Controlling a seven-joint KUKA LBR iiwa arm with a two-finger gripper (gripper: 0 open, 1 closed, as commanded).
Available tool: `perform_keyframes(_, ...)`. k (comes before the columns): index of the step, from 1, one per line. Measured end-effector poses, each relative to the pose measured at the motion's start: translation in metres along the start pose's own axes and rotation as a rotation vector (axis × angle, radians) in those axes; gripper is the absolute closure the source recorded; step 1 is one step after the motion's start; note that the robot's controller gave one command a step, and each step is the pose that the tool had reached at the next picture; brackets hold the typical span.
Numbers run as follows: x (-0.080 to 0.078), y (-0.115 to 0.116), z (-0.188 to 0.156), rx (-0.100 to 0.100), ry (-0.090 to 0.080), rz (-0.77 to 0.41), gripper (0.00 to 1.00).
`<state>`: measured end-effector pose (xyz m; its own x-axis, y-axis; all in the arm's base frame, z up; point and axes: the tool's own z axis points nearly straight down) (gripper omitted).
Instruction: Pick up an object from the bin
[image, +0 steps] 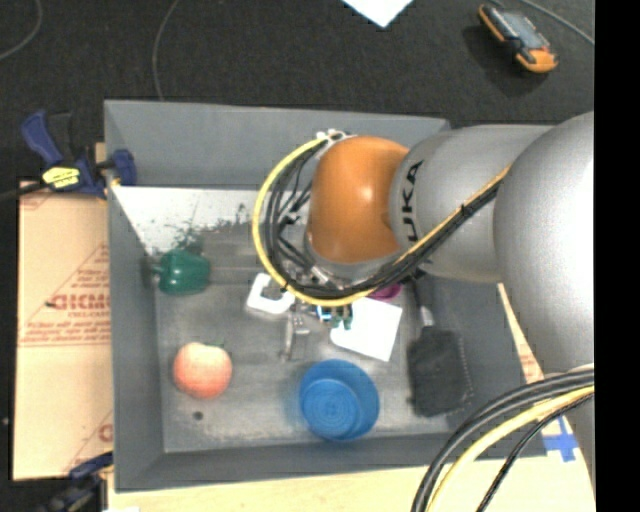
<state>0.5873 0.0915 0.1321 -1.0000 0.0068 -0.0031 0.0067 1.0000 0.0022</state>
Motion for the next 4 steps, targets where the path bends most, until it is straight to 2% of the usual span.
perform_keyframes(1,0.000,0.000,0.000,0.000,0.000,0.000,0.00)
perform_keyframes(2,-0.017,-0.034,0.034,0.000,0.001,0.110,0.00)
perform_keyframes(3,-0.003,-0.061,0.027,0.000,-0.004,0.096,0.00)
perform_keyframes(4,0.005,-0.089,0.057,-0.001,-0.003,0.140,0.00)
